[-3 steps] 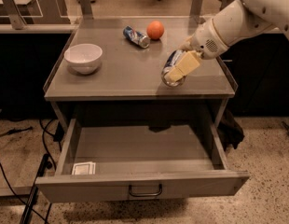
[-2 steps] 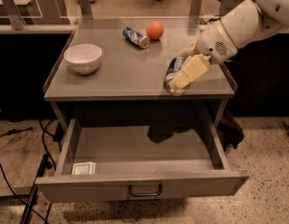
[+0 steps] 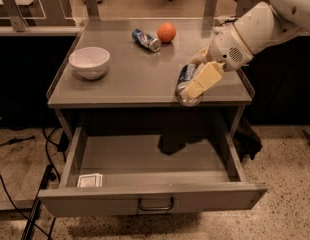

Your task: Place pepsi can into top drawer

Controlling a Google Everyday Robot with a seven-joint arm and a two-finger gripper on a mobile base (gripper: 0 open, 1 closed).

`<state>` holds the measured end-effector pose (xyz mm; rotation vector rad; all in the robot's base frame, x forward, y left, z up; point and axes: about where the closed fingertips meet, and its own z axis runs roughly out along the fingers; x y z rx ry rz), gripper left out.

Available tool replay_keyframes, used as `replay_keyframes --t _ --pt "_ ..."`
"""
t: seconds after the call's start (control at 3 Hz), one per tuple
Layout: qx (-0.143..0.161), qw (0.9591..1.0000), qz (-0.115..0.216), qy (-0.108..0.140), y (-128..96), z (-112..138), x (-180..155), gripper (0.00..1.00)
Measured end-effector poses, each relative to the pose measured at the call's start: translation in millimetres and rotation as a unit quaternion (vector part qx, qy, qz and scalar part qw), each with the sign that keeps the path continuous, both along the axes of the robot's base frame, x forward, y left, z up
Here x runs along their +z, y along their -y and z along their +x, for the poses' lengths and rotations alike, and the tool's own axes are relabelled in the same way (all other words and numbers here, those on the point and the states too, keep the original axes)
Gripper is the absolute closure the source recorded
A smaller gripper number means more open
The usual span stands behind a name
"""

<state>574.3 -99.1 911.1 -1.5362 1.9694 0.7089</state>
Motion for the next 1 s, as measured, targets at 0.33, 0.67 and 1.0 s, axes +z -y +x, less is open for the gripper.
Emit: replay_keyframes --t 0.33,0.67,1.0 --pt "0.013 0.9999 -0.005 0.000 4 -30 -4 1.00" --pt "0.019 0.9998 -0.006 -0.004 7 -56 -23 1.00" --pt "0.032 0.9991 -0.007 0.026 5 -67 -61 1.00"
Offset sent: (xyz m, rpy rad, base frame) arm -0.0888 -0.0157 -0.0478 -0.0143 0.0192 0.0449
